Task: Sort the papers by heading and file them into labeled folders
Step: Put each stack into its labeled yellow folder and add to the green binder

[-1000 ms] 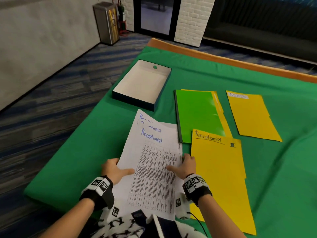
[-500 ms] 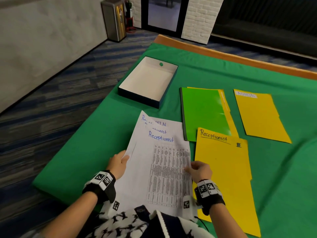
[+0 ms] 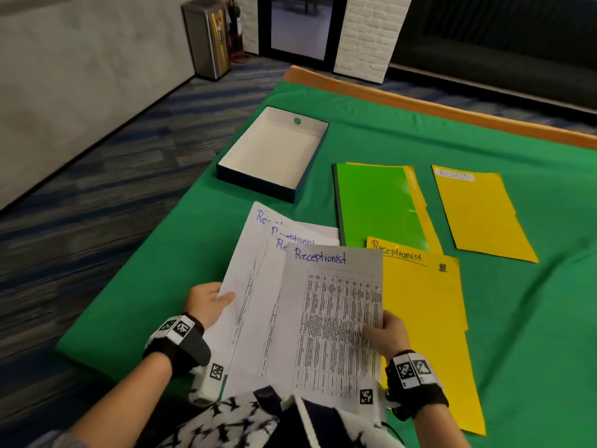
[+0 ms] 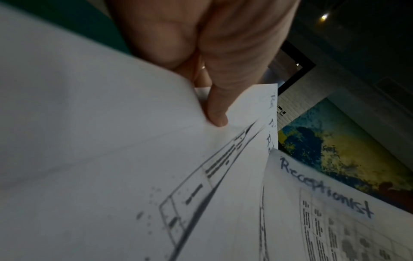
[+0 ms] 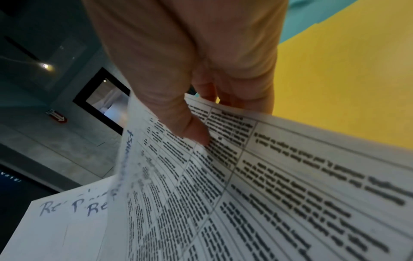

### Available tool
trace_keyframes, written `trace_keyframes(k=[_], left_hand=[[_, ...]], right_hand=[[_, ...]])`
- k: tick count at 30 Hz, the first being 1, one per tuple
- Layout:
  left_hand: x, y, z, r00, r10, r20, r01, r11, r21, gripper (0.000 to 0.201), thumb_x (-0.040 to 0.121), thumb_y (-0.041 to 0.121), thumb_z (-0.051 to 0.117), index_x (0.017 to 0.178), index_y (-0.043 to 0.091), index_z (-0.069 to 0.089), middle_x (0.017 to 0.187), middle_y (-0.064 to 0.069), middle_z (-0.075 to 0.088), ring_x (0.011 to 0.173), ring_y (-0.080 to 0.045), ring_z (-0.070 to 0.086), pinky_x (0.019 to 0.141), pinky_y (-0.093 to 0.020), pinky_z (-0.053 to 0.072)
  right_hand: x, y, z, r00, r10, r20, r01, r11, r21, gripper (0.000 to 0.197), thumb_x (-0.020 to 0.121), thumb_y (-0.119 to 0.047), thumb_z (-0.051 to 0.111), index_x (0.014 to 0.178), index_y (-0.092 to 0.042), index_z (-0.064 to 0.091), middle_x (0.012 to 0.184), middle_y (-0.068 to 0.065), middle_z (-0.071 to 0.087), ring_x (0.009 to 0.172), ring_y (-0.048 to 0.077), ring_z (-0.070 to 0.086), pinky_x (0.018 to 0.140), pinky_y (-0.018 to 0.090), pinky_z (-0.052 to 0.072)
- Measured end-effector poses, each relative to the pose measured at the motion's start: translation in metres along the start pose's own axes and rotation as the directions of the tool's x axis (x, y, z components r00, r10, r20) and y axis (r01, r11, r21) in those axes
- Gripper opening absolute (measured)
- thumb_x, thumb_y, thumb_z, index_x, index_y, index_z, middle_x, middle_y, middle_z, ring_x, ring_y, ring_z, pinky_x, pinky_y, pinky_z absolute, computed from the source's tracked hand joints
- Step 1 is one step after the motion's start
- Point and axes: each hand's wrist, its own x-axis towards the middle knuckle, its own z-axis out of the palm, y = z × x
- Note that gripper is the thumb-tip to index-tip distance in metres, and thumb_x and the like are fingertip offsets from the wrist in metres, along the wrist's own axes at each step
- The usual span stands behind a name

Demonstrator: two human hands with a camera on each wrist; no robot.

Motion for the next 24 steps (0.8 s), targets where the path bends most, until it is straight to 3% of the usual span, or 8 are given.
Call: trace_keyframes(k=[2,6,8,13,16,20,23,24], left_hand=[[-0.002,0.001,-0.001,0.999,-0.035,-0.011,0.034,0.996,-0.082,0.027,0.079,0.003,0.070,0.105,-0.005,0.066,0.105,-0.017,0.067,0.083,-0.019,0.060,0.080,-0.028,0.046],[-0.004,0.000,-0.003,0.995,-0.101,0.012,0.101,0.980,-0.172,0.047,0.073,0.006,0.076,0.115,-0.007,0.058,0.112,-0.009,0.062,0.093,-0.018,0.058,0.087,-0.030,0.045],[-0.003,-0.001,-0.005,0.993,-0.116,0.036,0.121,0.971,-0.206,0.053,0.066,0.007,0.082,0.112,-0.006,0.059,0.108,-0.014,0.065,0.093,-0.023,0.063,0.088,-0.034,0.049],[-0.002,0.006,-0.009,0.998,0.006,0.062,0.000,0.996,-0.086,0.036,0.047,0.014,0.091,0.074,0.008,0.069,0.074,-0.005,0.072,0.070,-0.024,0.068,0.069,-0.035,0.057],[-0.004,0.013,-0.009,0.988,0.095,0.124,-0.100,0.994,0.039,0.038,0.044,0.022,0.093,0.074,0.015,0.070,0.070,-0.001,0.072,0.068,-0.020,0.067,0.064,-0.032,0.056],[-0.006,0.015,-0.002,0.944,0.162,0.288,-0.180,0.983,0.038,0.026,0.062,0.024,0.086,0.081,0.020,0.070,0.080,0.004,0.072,0.074,-0.012,0.067,0.072,-0.029,0.055],[-0.007,0.012,0.004,0.942,0.197,0.272,-0.234,0.966,0.111,0.038,0.082,0.037,0.065,0.068,0.002,0.056,0.064,0.002,0.056,0.056,-0.013,0.048,0.058,-0.019,0.042],[-0.006,0.010,0.006,0.945,0.191,0.265,-0.235,0.961,0.147,0.035,0.088,0.034,0.058,0.076,0.001,0.058,0.067,0.001,0.058,0.059,-0.016,0.051,0.060,-0.020,0.044]], right_hand=[[-0.002,-0.002,0.002,0.999,-0.018,0.030,0.019,1.000,-0.009,0.031,0.081,-0.004,0.064,0.112,-0.005,0.063,0.108,0.010,0.067,0.102,0.027,0.063,0.084,0.031,0.049],[-0.005,-0.008,0.004,0.999,-0.034,0.042,0.033,0.999,0.023,0.009,0.076,-0.004,0.069,0.081,-0.010,0.064,0.081,0.005,0.068,0.083,0.027,0.066,0.075,0.036,0.053],[-0.002,-0.016,0.004,0.998,-0.053,0.037,0.050,0.997,0.062,0.013,0.074,-0.003,0.070,0.079,-0.011,0.062,0.080,0.005,0.068,0.083,0.028,0.066,0.071,0.034,0.053],[0.018,-0.046,0.008,0.990,-0.062,-0.124,0.064,0.998,0.011,0.067,0.066,-0.008,0.080,0.123,-0.006,0.044,0.123,0.015,0.053,0.109,0.032,0.056,0.092,0.043,0.049],[0.023,-0.072,0.011,0.940,-0.275,-0.199,0.225,0.944,-0.240,0.088,0.065,-0.008,0.081,0.138,-0.003,0.032,0.138,0.020,0.035,0.126,0.034,0.037,0.104,0.037,0.036],[0.039,-0.107,0.025,0.835,-0.549,0.040,0.508,0.739,-0.443,0.089,0.069,-0.015,0.078,0.144,-0.010,0.030,0.150,0.010,0.028,0.138,0.027,0.026,0.112,0.037,0.027],[0.057,-0.128,0.045,0.777,-0.553,0.300,0.623,0.609,-0.492,0.092,0.069,-0.018,0.079,0.145,-0.016,0.029,0.152,0.003,0.027,0.139,0.024,0.026,0.114,0.035,0.026],[0.062,-0.133,0.052,0.783,-0.504,0.366,0.620,0.583,-0.525,0.096,0.067,-0.020,0.081,0.146,-0.017,0.027,0.153,0.002,0.026,0.139,0.024,0.026,0.114,0.038,0.027]])
